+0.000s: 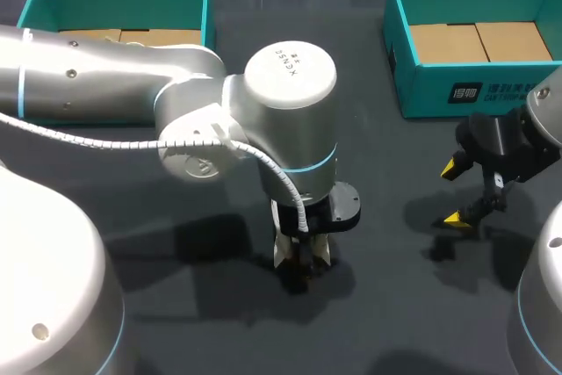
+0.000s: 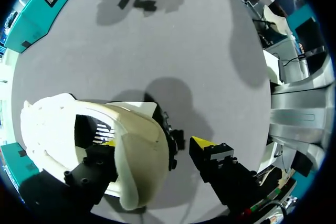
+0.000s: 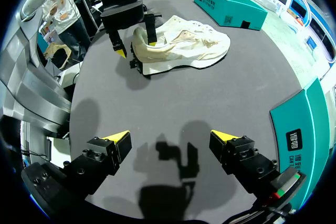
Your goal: Take the shoe out of the shoebox, open the shoe tongue, remove and reinsert the insole, then place the shoe into the shoebox
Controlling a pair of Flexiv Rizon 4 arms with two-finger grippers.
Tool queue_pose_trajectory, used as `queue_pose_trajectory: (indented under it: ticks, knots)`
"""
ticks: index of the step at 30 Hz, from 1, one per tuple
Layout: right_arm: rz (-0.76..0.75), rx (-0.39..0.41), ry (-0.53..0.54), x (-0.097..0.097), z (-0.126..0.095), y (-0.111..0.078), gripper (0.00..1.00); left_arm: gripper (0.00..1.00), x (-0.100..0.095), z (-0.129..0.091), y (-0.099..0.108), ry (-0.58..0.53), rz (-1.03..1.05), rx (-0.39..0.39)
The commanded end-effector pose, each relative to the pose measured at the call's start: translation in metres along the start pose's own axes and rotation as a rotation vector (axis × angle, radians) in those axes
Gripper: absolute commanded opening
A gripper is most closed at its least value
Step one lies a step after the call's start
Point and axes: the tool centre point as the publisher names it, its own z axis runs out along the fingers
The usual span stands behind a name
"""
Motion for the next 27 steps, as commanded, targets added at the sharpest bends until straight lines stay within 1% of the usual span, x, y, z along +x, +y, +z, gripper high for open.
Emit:
queue_pose_trajectory:
  ticks: [1,5,8,11,13,14,15,16,17,22,27]
  knots:
    - [0.001,0.003,-0.002,0.001,0.0,0.0,1.0,0.67,-0.001,0.002,0.003,0.003,-0.005,-0.004]
    - [0.001,0.003,-0.002,0.001,0.0,0.0,1.0,0.58,-0.003,0.004,0.004,0.019,0.004,-0.018]
    - [0.001,0.003,-0.002,0.001,0.0,0.0,1.0,0.46,-0.003,0.005,0.004,0.021,0.007,-0.02]
    - [0.001,0.003,-0.002,0.001,0.0,0.0,1.0,0.42,-0.002,0.005,0.004,0.022,0.011,-0.021]
    - [0.001,0.003,-0.002,0.001,0.0,0.0,1.0,0.35,-0.002,0.005,0.003,0.023,0.015,-0.023]
    - [0.001,0.003,-0.002,0.001,0.0,0.0,1.0,0.3,-0.002,0.005,0.003,0.023,0.016,-0.024]
    - [0.001,0.003,-0.002,0.001,0.0,0.0,1.0,0.21,-0.002,0.005,0.003,0.023,0.017,-0.024]
    - [0.001,0.003,-0.002,0.001,0.0,0.0,1.0,0.02,-0.002,0.004,0.003,0.023,0.019,-0.024]
    - [0.001,0.003,-0.002,0.001,0.0,0.0,1.0,0.0,-0.002,0.003,0.003,0.023,0.02,-0.023]
    - [0.001,0.003,-0.002,0.001,0.0,0.0,1.0,0.0,-0.002,-0.002,0.004,0.026,0.03,-0.02]
    - [0.001,0.003,-0.002,0.001,0.0,0.0,1.0,0.0,-0.007,-0.019,0.006,0.025,0.044,-0.004]
